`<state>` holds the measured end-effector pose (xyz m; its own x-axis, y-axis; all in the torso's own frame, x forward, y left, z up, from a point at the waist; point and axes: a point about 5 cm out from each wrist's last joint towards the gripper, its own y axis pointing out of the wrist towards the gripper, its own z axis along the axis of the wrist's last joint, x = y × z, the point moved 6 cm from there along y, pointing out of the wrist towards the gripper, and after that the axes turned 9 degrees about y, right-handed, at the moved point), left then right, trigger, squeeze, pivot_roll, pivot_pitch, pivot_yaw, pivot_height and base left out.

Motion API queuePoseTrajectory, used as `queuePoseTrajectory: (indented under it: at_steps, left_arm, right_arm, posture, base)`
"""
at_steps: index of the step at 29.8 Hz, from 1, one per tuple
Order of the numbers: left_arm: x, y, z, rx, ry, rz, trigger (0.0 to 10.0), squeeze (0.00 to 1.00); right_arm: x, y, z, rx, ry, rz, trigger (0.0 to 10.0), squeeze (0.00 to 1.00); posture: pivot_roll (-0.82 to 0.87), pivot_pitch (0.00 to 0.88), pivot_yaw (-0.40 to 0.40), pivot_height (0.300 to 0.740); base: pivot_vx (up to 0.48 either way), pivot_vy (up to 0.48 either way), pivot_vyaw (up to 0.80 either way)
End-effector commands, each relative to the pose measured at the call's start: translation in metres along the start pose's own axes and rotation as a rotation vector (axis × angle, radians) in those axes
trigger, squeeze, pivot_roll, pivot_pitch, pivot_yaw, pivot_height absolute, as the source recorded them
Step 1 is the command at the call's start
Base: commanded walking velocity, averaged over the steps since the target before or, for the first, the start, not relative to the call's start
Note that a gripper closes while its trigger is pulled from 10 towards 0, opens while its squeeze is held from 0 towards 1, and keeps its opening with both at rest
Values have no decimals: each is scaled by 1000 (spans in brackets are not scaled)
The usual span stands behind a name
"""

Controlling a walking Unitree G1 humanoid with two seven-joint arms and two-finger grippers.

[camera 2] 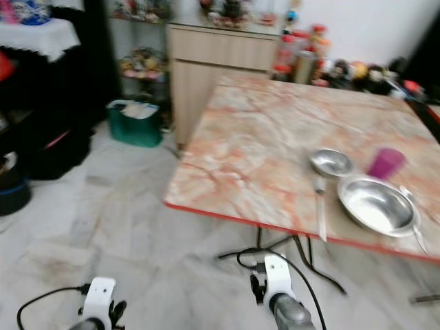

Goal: Setting the table

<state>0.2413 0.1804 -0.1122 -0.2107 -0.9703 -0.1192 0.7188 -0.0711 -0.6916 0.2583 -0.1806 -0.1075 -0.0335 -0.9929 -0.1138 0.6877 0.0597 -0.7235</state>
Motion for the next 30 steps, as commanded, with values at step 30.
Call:
queuePoseTrajectory:
  at_steps: [30]
  left_arm:
    - [-7,-2,-9,-49,41,16,10000,0]
  right_arm:
    - [-10,2,8,35,13,15,10000,0]
  posture:
    - [86,0,-67,740]
  base:
    - [0,-85,-376]
